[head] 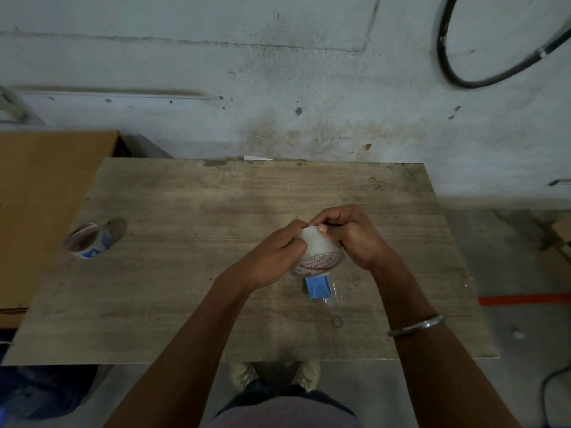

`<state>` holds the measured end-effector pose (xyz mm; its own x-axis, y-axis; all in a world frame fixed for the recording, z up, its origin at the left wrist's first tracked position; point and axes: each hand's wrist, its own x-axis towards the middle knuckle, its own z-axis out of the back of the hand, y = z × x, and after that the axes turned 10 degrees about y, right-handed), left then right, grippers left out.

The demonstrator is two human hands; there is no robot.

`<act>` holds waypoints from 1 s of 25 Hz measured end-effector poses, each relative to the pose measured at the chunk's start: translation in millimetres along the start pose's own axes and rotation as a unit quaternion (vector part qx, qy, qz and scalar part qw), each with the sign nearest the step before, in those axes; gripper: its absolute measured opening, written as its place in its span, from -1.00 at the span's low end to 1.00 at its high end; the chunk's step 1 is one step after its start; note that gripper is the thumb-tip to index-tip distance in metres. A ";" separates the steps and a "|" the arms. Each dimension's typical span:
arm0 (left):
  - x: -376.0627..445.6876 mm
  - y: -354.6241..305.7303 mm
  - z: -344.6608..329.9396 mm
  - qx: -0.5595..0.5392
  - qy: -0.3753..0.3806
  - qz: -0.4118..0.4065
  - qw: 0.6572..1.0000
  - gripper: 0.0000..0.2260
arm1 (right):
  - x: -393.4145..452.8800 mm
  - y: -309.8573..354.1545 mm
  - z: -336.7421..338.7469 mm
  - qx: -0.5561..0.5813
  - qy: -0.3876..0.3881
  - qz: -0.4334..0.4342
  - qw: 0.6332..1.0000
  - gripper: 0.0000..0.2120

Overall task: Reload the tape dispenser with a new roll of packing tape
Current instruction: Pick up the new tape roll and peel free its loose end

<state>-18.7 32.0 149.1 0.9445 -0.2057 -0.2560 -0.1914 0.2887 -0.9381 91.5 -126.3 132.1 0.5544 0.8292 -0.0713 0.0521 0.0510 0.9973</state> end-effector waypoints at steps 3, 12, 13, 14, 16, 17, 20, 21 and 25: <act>0.7 0.8 0.1 -0.031 -0.009 -0.003 0.999 -0.77 | 0.7 2.4 0.4 0.007 0.000 -0.008 1.000 -0.80; 4.4 -11.5 31.3 -0.070 0.068 -0.026 0.995 -0.40 | -2.3 18.0 5.4 -0.070 0.112 -0.076 0.988 -0.61; 3.3 -15.7 35.2 -0.054 0.081 -0.029 0.995 -0.40 | -2.7 18.3 4.5 -0.041 0.119 -0.071 0.990 -0.64; 2.8 -20.2 38.1 -0.033 0.087 -0.031 0.995 -0.41 | -3.5 18.2 3.9 -0.003 0.117 -0.064 0.991 -0.67; 1.9 -27.9 39.8 0.009 0.091 -0.027 0.995 -0.43 | -3.3 18.1 1.3 0.058 0.103 -0.057 0.991 -0.74; 1.4 -29.8 38.3 0.019 0.089 -0.020 0.996 -0.44 | -2.4 17.6 0.2 0.072 0.097 -0.056 0.991 -0.80; -1.2 -31.3 31.1 0.002 0.074 -0.029 0.997 -0.48 | 1.7 15.9 -0.9 0.065 0.085 -0.047 0.993 -0.79; -2.3 -30.6 29.4 -0.001 0.072 -0.035 0.997 -0.49 | 2.4 15.6 -0.6 0.055 0.087 -0.044 0.994 -0.74; -4.1 -27.7 27.8 0.020 0.079 -0.022 0.996 -0.46 | 2.5 14.0 1.2 0.034 0.103 -0.048 0.993 -0.65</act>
<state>-9.9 50.9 182.6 0.8974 -0.3632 -0.2506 -0.1359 0.3129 -0.9400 94.7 -124.2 145.9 0.3629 0.9188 -0.1551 0.1573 0.1037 0.9821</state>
